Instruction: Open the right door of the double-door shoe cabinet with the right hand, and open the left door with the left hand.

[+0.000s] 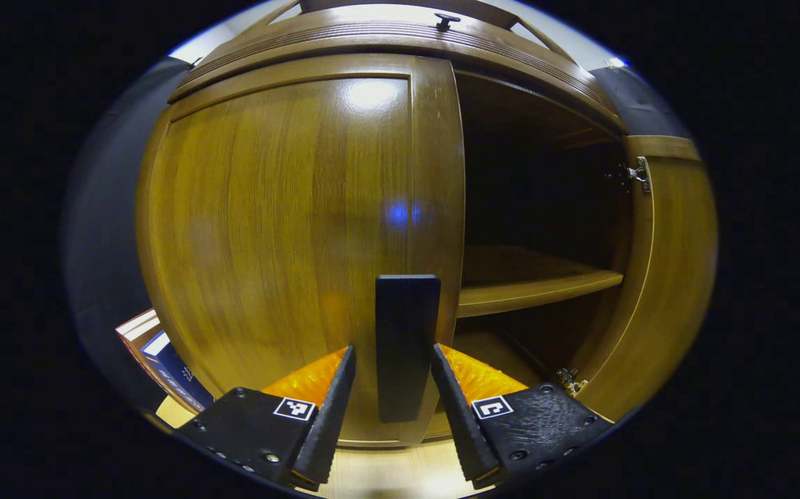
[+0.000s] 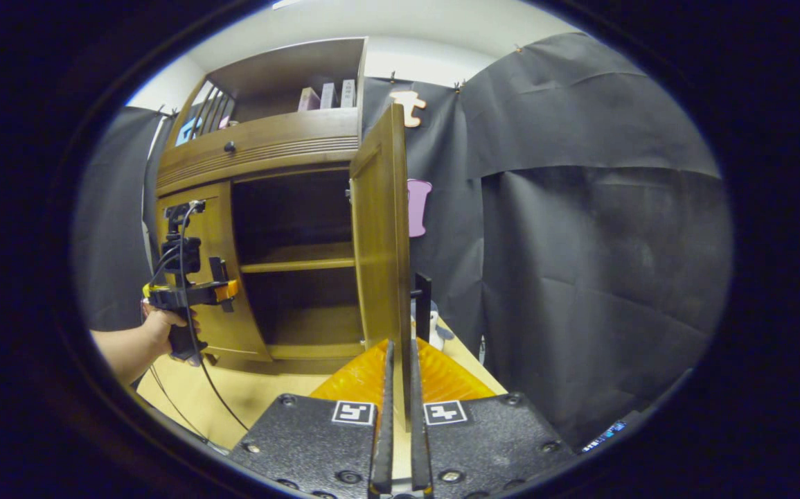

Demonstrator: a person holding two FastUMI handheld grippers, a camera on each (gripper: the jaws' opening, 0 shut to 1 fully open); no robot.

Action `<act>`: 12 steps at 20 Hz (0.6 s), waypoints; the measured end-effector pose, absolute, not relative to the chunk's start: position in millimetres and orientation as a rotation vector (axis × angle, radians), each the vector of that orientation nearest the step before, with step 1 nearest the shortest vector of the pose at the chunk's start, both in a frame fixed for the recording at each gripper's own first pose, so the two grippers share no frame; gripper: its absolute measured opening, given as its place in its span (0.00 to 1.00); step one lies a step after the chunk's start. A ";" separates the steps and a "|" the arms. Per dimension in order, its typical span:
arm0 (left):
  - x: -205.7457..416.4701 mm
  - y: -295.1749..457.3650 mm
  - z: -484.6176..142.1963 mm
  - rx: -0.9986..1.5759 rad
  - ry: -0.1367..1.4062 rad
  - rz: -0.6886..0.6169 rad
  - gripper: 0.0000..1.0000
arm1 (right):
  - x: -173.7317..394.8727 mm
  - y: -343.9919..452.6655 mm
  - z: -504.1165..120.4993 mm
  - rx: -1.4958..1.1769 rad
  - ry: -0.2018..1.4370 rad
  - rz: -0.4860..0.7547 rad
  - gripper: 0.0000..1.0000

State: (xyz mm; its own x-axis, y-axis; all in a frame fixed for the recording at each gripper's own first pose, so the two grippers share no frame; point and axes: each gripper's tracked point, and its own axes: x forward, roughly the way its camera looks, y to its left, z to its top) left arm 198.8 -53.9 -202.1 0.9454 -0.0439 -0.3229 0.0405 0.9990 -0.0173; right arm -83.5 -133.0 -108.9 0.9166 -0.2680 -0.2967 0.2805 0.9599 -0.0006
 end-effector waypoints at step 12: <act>198.0 -59.4 -200.2 0.008 0.302 -0.073 0.31 | -80.9 -114.8 -123.5 0.032 0.324 -0.209 0.39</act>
